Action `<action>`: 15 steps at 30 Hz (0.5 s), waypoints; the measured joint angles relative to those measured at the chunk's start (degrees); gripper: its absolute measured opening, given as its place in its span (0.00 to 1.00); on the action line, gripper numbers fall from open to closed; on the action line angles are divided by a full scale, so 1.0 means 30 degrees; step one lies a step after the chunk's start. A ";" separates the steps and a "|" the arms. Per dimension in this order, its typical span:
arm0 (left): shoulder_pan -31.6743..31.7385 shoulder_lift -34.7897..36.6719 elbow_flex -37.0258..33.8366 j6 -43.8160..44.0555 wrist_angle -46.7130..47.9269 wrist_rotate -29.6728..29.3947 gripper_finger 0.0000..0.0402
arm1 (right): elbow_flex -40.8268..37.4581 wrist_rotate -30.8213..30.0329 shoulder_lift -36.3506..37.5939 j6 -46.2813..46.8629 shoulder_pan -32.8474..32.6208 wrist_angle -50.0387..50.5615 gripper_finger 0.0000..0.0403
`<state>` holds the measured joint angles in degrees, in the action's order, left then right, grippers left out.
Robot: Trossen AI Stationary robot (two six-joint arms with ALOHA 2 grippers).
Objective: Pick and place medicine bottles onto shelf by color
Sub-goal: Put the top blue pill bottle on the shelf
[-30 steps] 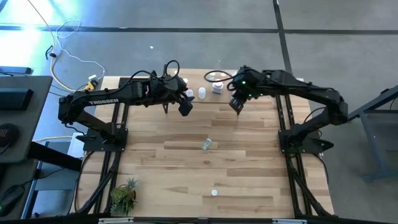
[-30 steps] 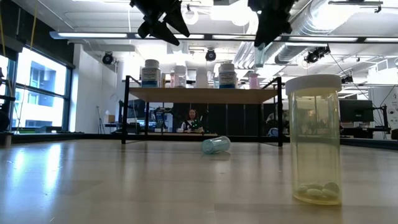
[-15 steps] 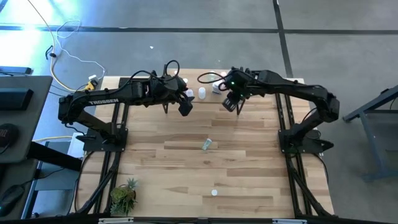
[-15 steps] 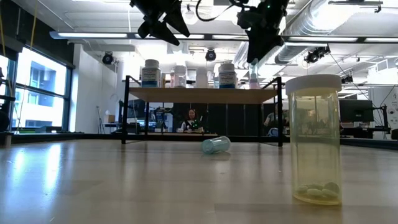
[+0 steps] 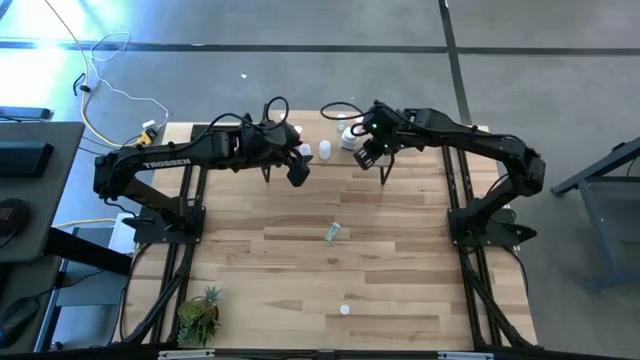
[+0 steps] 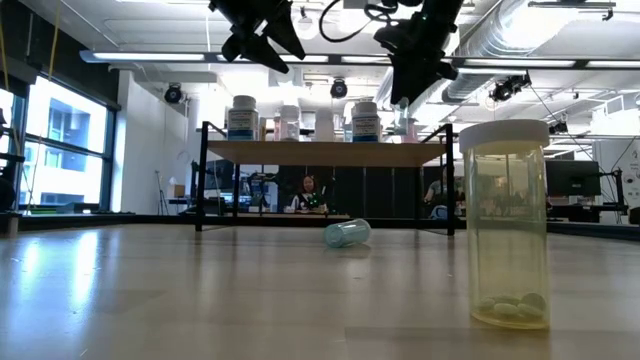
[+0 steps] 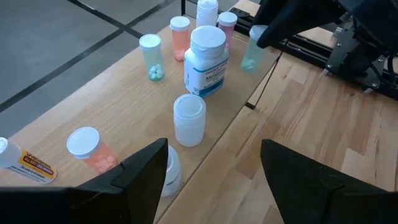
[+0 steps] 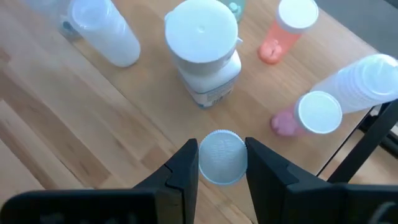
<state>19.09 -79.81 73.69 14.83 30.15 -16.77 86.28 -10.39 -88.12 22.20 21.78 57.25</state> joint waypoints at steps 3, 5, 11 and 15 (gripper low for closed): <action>0.0000 0.0000 0.0000 -0.0005 0.0000 -0.0015 0.62 | 0.0000 0.0011 0.0000 0.0376 -0.0004 0.0007 0.23; 0.0000 0.0000 0.0000 -0.0007 0.0000 -0.0022 0.62 | 0.0000 0.0015 0.0000 0.0751 -0.0007 0.0020 0.23; 0.0007 0.0000 0.0000 -0.0007 0.0000 -0.0037 0.62 | 0.0000 0.0015 0.0000 0.1449 -0.0007 0.0094 0.23; 0.0000 0.0000 0.0000 -0.0009 0.0000 -0.0037 0.62 | 0.0000 0.0017 0.0000 0.1607 -0.0015 0.0095 0.23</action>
<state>19.09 -79.81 73.69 14.80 30.15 -16.88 86.28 -10.34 -88.12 27.03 21.74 57.54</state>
